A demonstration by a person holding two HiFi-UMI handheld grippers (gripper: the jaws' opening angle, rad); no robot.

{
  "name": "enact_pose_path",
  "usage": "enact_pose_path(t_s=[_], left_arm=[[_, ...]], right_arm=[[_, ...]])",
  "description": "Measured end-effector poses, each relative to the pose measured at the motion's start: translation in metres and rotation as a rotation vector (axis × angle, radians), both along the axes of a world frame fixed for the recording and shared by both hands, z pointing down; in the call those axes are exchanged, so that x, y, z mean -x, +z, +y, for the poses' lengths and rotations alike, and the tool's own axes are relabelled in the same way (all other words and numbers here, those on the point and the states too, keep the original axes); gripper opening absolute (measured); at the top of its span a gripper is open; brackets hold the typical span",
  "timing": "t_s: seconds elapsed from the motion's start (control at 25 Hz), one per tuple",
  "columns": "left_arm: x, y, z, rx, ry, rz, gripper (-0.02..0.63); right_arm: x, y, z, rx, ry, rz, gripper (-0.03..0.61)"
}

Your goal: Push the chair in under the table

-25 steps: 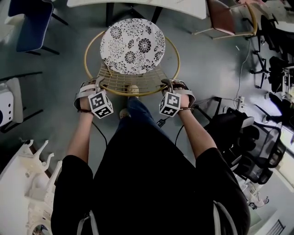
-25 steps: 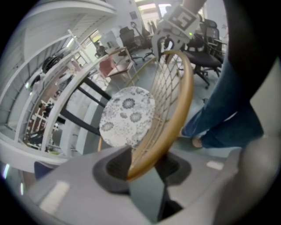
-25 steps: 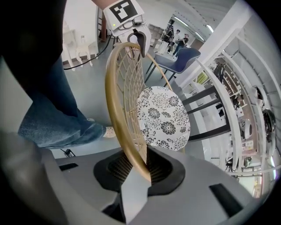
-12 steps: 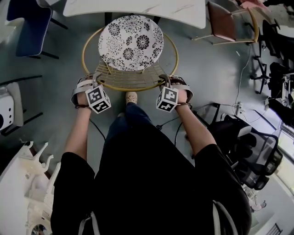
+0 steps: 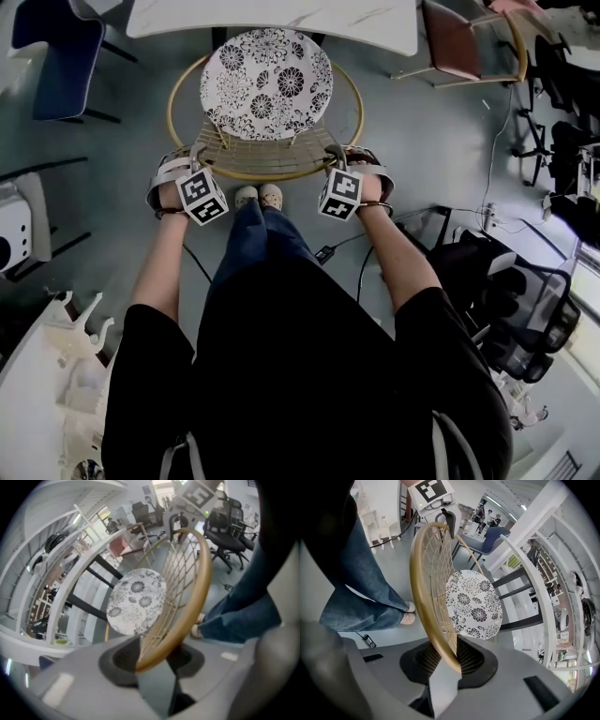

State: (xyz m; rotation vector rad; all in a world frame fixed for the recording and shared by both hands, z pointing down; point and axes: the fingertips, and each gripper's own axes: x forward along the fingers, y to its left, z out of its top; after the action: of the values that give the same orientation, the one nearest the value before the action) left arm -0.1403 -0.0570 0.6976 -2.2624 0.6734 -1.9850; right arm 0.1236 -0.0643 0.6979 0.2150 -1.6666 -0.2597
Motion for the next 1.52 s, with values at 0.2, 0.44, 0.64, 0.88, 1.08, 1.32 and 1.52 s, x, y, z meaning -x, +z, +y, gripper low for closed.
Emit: enact_pose_path(t_s=[0.2, 0.44, 0.64, 0.88, 1.08, 1.32, 1.52], left_arm=[[-0.003, 0.000, -0.002, -0.002, -0.008, 0.014, 0.164], [-0.008, -0.001, 0.005, 0.003, -0.029, 0.080, 0.219], [-0.009, -0.027, 0.014, -0.020, -0.059, 0.203, 0.247], [-0.011, -0.098, 0.015, -0.191, -0.156, 0.375, 0.169], [-0.020, -0.178, 0.000, -0.339, -0.272, 0.555, 0.067], [-0.023, -0.263, -0.018, -0.450, -0.393, 0.762, 0.009], [-0.014, -0.334, -0.032, -0.575, -0.468, 0.884, 0.008]], right_arm=[[-0.003, 0.001, -0.002, 0.000, 0.039, 0.007, 0.089], [-0.007, 0.002, 0.001, 0.004, 0.122, 0.014, 0.179], [-0.004, -0.024, 0.014, -0.026, 0.169, -0.041, 0.207], [0.009, -0.082, 0.025, -0.112, 0.327, -0.210, 0.207], [0.034, -0.159, 0.003, -0.173, 0.590, -0.534, 0.048], [0.051, -0.264, -0.024, -0.293, 0.810, -0.910, 0.025], [0.059, -0.342, -0.034, -0.463, 0.796, -1.053, 0.021]])
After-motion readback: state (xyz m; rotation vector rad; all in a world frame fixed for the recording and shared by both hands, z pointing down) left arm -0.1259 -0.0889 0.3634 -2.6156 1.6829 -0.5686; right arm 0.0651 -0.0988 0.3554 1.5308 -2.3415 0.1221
